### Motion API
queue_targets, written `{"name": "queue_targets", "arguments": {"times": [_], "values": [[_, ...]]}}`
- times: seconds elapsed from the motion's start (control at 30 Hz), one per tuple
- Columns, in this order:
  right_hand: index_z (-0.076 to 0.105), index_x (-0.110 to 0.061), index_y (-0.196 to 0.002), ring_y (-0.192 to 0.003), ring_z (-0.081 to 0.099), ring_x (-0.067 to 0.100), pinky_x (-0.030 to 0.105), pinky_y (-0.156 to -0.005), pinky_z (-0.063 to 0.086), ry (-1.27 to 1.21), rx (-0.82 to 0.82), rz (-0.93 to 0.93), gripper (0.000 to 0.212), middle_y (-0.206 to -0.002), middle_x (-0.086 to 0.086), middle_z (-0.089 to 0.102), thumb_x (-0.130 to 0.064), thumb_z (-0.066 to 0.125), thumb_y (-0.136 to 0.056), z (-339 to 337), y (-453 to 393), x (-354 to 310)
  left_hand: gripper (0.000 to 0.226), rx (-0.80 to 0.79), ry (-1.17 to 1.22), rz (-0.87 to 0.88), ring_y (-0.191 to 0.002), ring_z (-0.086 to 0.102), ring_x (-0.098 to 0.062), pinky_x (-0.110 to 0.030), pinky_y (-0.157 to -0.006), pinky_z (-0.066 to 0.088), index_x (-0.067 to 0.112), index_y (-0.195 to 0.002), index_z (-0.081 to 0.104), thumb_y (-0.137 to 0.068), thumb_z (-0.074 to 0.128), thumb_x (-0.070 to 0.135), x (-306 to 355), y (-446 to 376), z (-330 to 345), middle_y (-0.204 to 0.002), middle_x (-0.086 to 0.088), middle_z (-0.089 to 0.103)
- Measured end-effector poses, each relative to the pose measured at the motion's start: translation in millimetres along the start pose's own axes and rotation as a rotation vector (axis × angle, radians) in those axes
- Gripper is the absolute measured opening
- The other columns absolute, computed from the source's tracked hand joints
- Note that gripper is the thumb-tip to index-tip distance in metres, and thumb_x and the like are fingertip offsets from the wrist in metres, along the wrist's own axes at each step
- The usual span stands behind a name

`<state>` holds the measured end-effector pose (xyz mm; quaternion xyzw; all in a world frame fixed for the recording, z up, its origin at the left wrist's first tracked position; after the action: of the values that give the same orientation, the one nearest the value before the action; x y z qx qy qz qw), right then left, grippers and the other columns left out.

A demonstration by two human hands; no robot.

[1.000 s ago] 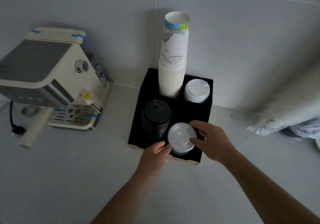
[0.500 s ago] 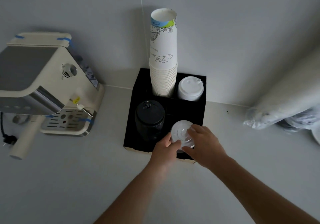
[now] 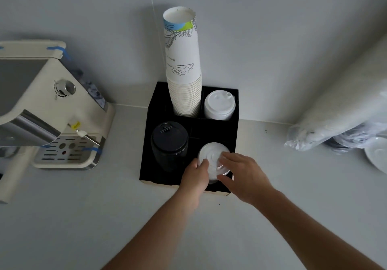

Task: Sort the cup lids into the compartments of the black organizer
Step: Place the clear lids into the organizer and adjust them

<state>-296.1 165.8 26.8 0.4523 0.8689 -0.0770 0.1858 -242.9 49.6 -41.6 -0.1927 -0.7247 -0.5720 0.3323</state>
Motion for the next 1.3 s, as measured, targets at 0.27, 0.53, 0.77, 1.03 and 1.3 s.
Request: {"name": "queue_targets", "arguments": {"times": [0.27, 0.53, 0.77, 1.03, 1.3], "values": [[0.074, -0.012, -0.104, -0.095, 0.070, 0.025, 0.035, -0.083, 0.056, 0.001, 0.026, -0.080, 0.028, -0.118, 0.003, 0.072, -0.019, 0.078, -0.077, 3.1, 1.3, 5.6, 0.048, 0.011, 0.193, -0.057, -0.116, 0.057, -0.016, -0.033, -0.098, 0.044, 0.027, -0.128, 0.057, -0.083, 0.051, 0.041, -13.6, -15.0, 4.8, -0.126, 0.003, 0.063], [0.075, -0.011, -0.106, -0.105, 0.070, 0.027, 0.037, -0.088, 0.057, 0.031, 0.030, -0.121, 0.032, -0.118, 0.007, 0.073, -0.020, 0.082, -0.076, 9.1, 1.1, 4.2, 0.040, 0.048, 0.151, -0.012, -0.115, 0.058, -0.017, -0.030, -0.093, 0.045, 0.029, -0.134, 0.054, -0.095, 0.048, 0.037, -12.0, -10.7, 0.4, -0.125, 0.002, 0.063], [0.072, -0.014, -0.111, -0.110, 0.068, 0.024, 0.030, -0.086, 0.054, 0.010, 0.064, -0.052, 0.035, -0.126, 0.001, 0.069, -0.019, 0.077, -0.078, 3.0, 5.5, 3.9, 0.055, 0.019, 0.131, 0.004, -0.121, 0.056, -0.018, -0.041, -0.106, 0.045, 0.028, -0.138, 0.049, -0.085, 0.049, 0.046, -10.7, -8.9, 0.2, -0.134, 0.001, 0.059], [0.065, -0.017, -0.129, -0.125, 0.060, 0.016, 0.026, -0.100, 0.045, -0.140, 0.153, 0.029, 0.046, -0.139, -0.002, 0.061, -0.021, 0.073, -0.084, -15.9, 9.9, 9.7, 0.048, 0.005, 0.067, 0.033, -0.126, 0.051, -0.016, -0.035, -0.108, 0.039, 0.026, -0.139, 0.047, -0.093, 0.049, 0.041, 7.9, 30.7, -12.0, -0.139, 0.005, 0.051], [0.071, -0.011, -0.119, -0.110, 0.069, 0.023, 0.034, -0.096, 0.053, -0.188, 0.342, 0.001, 0.039, -0.125, 0.007, 0.070, -0.017, 0.077, -0.080, -76.0, -22.7, 21.1, 0.045, -0.068, -0.086, 0.296, -0.107, 0.052, 0.014, -0.021, -0.099, 0.040, 0.042, -0.131, 0.048, -0.088, 0.059, 0.035, 50.8, 66.5, -16.6, -0.115, 0.027, 0.051]]}}
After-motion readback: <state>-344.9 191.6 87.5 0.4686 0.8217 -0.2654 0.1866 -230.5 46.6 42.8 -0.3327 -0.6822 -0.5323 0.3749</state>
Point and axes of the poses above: each hand's wrist, its own y-axis away from the middle knuckle, its own z-axis out of the palm, x = y × z, the point moved 9 cm from there along -y, towards the middle knuckle
